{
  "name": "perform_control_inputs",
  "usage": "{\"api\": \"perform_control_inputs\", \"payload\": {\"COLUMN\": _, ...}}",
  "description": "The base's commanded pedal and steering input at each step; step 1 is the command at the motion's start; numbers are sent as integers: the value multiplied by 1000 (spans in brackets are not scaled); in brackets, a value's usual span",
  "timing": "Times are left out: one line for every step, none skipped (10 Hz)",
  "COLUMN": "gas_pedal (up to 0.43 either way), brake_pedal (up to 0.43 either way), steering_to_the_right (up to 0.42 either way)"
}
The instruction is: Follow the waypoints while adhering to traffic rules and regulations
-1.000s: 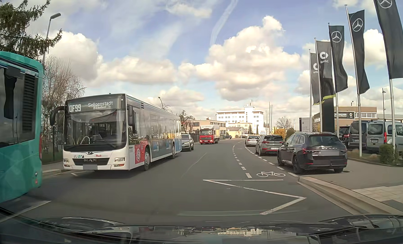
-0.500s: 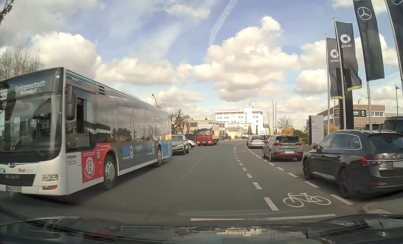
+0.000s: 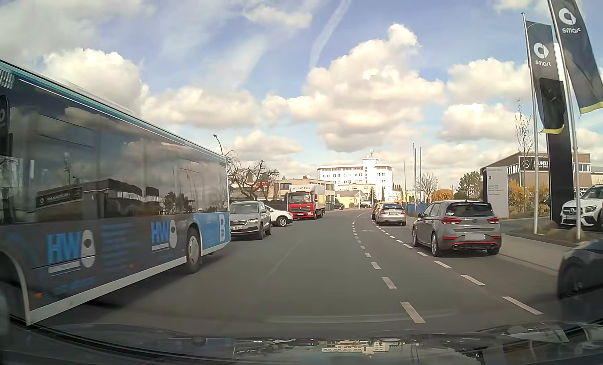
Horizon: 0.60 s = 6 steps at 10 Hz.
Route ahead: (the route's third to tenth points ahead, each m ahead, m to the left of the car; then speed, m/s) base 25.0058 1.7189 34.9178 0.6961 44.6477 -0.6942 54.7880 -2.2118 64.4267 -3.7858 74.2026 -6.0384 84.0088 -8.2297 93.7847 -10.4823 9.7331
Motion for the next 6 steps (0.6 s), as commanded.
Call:
{"api": "perform_control_inputs", "payload": {"gas_pedal": 378, "brake_pedal": 0, "steering_to_the_right": 10}}
{"api": "perform_control_inputs", "payload": {"gas_pedal": 370, "brake_pedal": 0, "steering_to_the_right": 12}}
{"api": "perform_control_inputs", "payload": {"gas_pedal": 350, "brake_pedal": 0, "steering_to_the_right": 13}}
{"api": "perform_control_inputs", "payload": {"gas_pedal": 240, "brake_pedal": 0, "steering_to_the_right": 15}}
{"api": "perform_control_inputs", "payload": {"gas_pedal": 197, "brake_pedal": 0, "steering_to_the_right": 17}}
{"api": "perform_control_inputs", "payload": {"gas_pedal": 197, "brake_pedal": 0, "steering_to_the_right": 19}}
